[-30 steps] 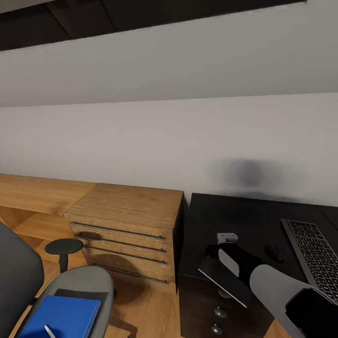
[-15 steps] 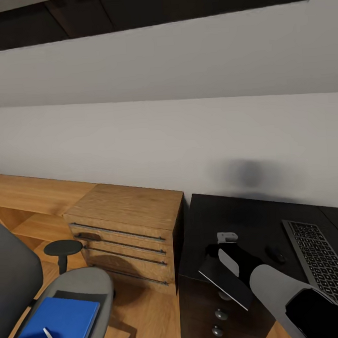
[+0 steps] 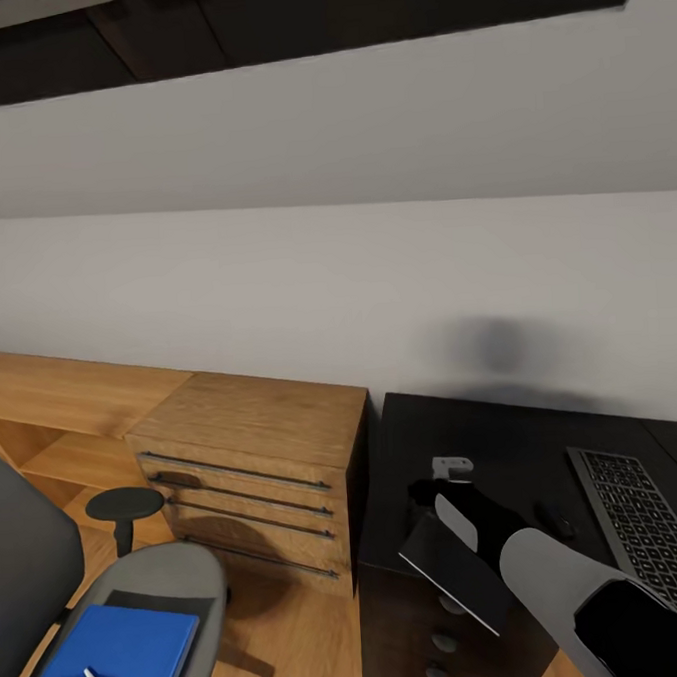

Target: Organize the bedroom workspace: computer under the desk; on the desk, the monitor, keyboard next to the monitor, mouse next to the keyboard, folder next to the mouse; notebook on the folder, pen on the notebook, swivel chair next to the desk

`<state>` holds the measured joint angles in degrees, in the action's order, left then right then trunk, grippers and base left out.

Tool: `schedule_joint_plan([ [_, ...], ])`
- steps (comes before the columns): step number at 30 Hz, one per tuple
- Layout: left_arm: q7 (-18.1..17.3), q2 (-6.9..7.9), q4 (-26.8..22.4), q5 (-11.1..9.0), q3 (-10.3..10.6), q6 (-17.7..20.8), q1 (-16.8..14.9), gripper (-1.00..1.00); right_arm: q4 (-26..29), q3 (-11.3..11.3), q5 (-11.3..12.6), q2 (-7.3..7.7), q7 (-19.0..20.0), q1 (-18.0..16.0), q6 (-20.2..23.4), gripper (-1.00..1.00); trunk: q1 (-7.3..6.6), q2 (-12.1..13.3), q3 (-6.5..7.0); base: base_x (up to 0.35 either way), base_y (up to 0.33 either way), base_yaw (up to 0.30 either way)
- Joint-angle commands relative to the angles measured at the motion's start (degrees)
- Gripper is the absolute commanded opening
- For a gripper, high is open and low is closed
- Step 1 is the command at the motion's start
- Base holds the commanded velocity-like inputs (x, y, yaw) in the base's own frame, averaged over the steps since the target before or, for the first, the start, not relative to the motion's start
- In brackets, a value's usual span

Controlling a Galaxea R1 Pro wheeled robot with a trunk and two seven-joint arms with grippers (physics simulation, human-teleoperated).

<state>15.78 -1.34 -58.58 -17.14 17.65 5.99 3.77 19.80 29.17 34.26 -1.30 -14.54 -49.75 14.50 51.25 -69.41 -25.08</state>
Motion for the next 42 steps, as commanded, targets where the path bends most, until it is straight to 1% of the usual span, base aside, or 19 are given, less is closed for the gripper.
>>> schedule_joint_plan([
  [1, 0.38, 0.02, -0.14, -0.43, 0.11, 0.25, 0.01, 1.0, 0.22, 0.49, 0.44, 0.05, -0.46, 0.0, 0.15, 1.0, -0.22, 0.38, 0.13, 0.003, 0.0, 0.0],
  [9, 0.28, 0.02, -0.13, -0.37, 0.18, 0.25, 0.01, 1.0, 2.54, 0.48, 0.38, 0.13, -0.51, 0.36, -0.01, 1.0, -1.98, 3.59, 1.57, 0.001, 0.0, 0.0],
  [15, 0.29, -0.05, -0.13, -0.35, 0.19, 0.24, 0.01, 1.0, 6.0, 0.46, 0.37, 0.5, -1.43, 1.82, 0.54, 1.0, -3.3, 5.99, 2.65, 0.0, 0.0, 0.0],
  [16, 0.3, -0.06, -0.13, -0.35, 0.19, 0.25, 0.01, 1.0, 9.15, 0.45, 0.37, 0.89, -2.8, 2.99, 1.94, 1.0, -3.52, 6.39, 2.83, 0.0, 0.0, 0.0],
  [18, 0.34, -0.06, -0.13, -0.35, 0.19, 0.25, 0.01, 1.0, 11.48, 0.45, 0.37, 1.1, -3.73, 4.03, 2.92, 1.0, -3.95, 7.2, 3.18, 0.0, 0.0, 0.0],
  [19, 0.36, -0.06, -0.13, -0.33, 0.19, 0.25, 0.01, 1.0, 14.36, 0.45, 0.37, 1.38, -4.86, 5.45, 3.93, 1.0, -4.17, 7.6, 3.36, 0.0, 0.0, 0.0],
  [22, 0.41, -0.12, -0.13, -0.3, 0.21, 0.25, 0.01, 1.0, 19.44, 0.41, 0.52, 1.96, -6.96, 8.04, 5.4, 1.0, -4.83, 8.8, 3.9, 0.0, 0.0, 0.0],
  [23, 0.44, -0.13, -0.15, -0.29, 0.24, 0.25, 0.01, 1.0, 22.92, 0.37, 0.64, 2.34, -8.49, 9.79, 6.26, 1.0, -5.05, 9.2, 4.08, 0.0, 0.0, 0.0],
  [24, 0.44, -0.15, -0.16, -0.28, 0.25, 0.25, 0.01, 1.0, 24.57, 0.35, 0.69, 2.52, -9.22, 10.61, 6.63, 1.0, -5.27, 9.6, 4.26, 0.0, 0.0, 0.0],
  [25, 0.46, -0.17, -0.15, -0.27, 0.23, 0.25, 0.01, 1.0, 27.53, 0.32, 0.82, 2.83, -10.5, 12.08, 7.19, 1.0, -5.49, 10.0, 4.44, 0.0, 0.0, 0.0],
  [29, 0.42, -0.16, -0.14, -0.27, 0.21, 0.25, 0.01, 1.0, 32.27, 0.29, 1.49, 3.22, -12.27, 14.42, 7.91, 1.0, -6.37, 11.61, 5.16, -0.066, 0.0, 0.0],
  [35, 0.4, -0.09, -0.17, -0.31, 0.2, 0.25, 0.01, 1.0, 34.43, 0.37, 2.23, 3.36, -13.0, 15.52, 8.14, 1.0, -7.69, 14.01, 6.24, -0.257, 0.0, 0.0],
  [42, 0.4, -0.07, -0.15, -0.34, 0.2, 0.25, 0.01, 1.0, 34.8, 0.4, 2.36, 3.36, -13.1, 15.73, 8.06, 1.0, -9.23, 16.82, 7.49, -0.321, 0.0, 0.0],
])
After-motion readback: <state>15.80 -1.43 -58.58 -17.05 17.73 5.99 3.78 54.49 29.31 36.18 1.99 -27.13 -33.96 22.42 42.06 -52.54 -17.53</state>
